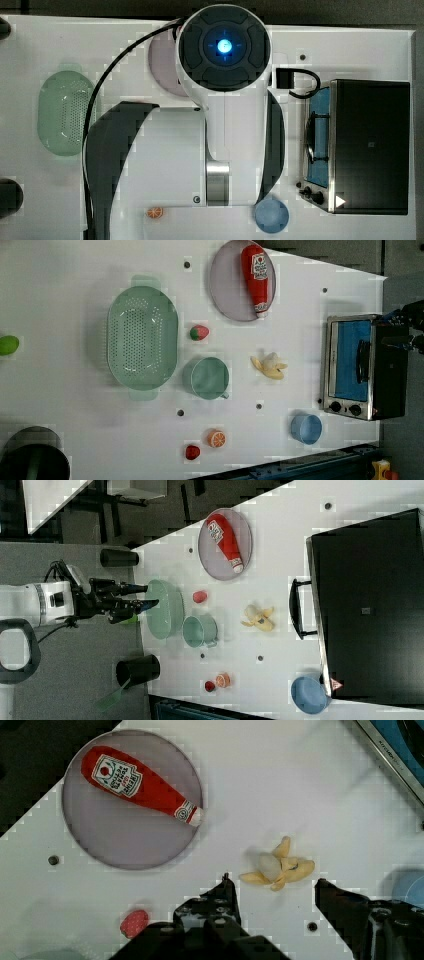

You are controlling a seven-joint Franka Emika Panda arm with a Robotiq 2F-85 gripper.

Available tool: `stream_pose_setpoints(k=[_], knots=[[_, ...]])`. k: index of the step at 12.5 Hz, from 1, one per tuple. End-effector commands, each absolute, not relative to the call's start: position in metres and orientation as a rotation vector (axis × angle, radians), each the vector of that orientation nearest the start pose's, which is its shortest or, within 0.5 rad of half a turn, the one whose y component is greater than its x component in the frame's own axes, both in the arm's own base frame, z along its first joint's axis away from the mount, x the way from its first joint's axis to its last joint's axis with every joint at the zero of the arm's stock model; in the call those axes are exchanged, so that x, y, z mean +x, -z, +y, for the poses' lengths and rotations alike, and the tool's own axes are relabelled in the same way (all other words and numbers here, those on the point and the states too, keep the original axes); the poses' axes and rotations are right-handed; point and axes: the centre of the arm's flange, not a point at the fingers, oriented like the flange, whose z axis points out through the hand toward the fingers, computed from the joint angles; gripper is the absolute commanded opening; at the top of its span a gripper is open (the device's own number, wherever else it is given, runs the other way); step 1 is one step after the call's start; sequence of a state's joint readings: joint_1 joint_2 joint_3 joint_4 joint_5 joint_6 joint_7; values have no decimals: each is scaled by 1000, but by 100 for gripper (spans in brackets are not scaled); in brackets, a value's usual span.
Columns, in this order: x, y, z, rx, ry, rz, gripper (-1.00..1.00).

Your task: Pick Banana and place it in mug.

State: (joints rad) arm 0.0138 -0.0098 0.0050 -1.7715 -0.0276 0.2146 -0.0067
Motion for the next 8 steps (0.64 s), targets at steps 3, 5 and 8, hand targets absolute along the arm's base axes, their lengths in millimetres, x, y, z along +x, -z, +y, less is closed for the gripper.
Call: stream_pose_setpoints(k=[3,5,8], knots=[[458,-597,-43,-2911,-58,1208,100],[457,-576,-43,-2920,-110,1212,100],[463,-522,-42,-2930,-154,1208,100]])
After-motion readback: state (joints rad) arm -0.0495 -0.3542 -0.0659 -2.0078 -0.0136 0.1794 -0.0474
